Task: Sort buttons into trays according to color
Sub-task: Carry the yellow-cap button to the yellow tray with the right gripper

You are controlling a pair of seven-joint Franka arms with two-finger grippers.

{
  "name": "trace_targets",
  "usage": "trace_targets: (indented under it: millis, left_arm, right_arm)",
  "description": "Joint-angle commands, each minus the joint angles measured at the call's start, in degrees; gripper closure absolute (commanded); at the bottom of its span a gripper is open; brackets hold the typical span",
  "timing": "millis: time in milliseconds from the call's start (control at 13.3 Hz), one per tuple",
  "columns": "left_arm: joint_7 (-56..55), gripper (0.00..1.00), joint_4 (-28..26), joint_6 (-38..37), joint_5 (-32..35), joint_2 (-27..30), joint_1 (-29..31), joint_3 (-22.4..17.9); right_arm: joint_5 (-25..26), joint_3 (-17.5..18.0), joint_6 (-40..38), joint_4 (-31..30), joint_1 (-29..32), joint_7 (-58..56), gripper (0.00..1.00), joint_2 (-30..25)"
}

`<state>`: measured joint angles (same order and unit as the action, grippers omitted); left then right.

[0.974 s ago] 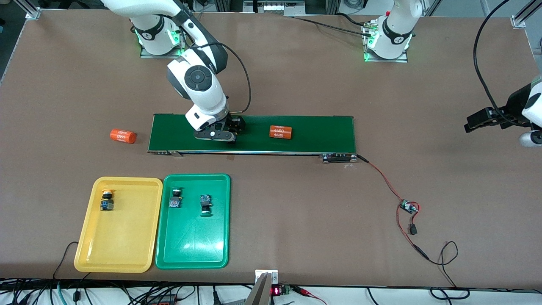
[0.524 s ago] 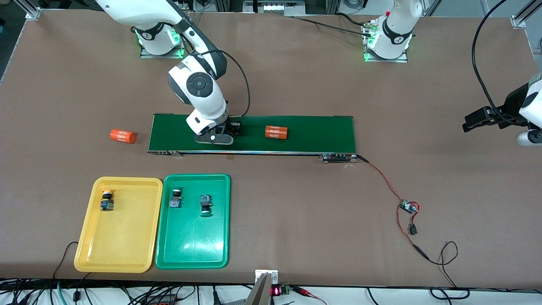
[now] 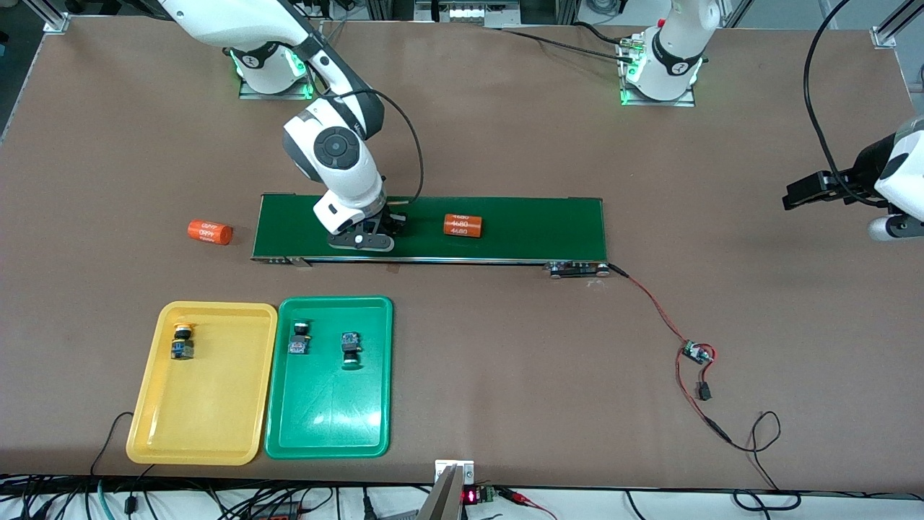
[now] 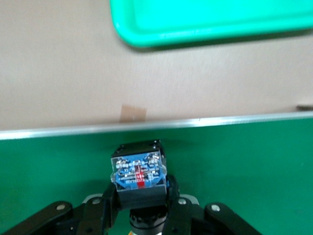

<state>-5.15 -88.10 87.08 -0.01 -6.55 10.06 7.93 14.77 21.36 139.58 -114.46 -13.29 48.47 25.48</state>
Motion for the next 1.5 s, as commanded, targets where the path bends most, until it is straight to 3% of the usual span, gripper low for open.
trace_targets:
  millis: [0,300,524,674,1274,1349,1424]
  left_arm:
    - [0.8,0.0,0.4,-1.2,-0.3,0.6,1.8,-0.7]
    - [0.9,0.0,2.5,-1.9,-0.1,2.8,1.1,2.3]
    - [1.2,0.0,8.3,3.1,-1.3,-3.3,0.7,3.5]
    - [1.2,0.0,9.3,5.4,-0.5,-4.3,0.7,3.5]
    - [0.6,0.0,7.9,5.8,-0.5,-4.8,1.7,3.1]
    - [0.7,0.0,7.9,6.4,-0.3,-4.8,1.7,2.9]
    - [0.8,0.0,7.8,6.4,-0.3,-4.9,1.9,2.8]
  right_arm:
    - [0.4,-2.8,-2.7,4.6,0.3,-5.9,0.95,-0.7]
    - [0.0,-5.7,-12.5,15.6,5.2,-22.9,0.94,1.4]
    - [0.0,-5.6,-12.5,22.6,11.2,-33.1,0.94,7.3]
    - [0.2,-5.6,-11.5,26.7,12.2,-36.4,0.94,11.1]
    - [0.6,-5.2,-7.1,28.9,20.5,-53.6,0.92,16.8]
    - [0.6,-5.2,-7.1,28.9,21.1,-54.2,0.9,17.1]
    - [0.6,-5.3,-7.0,28.8,21.5,-54.4,0.83,17.6]
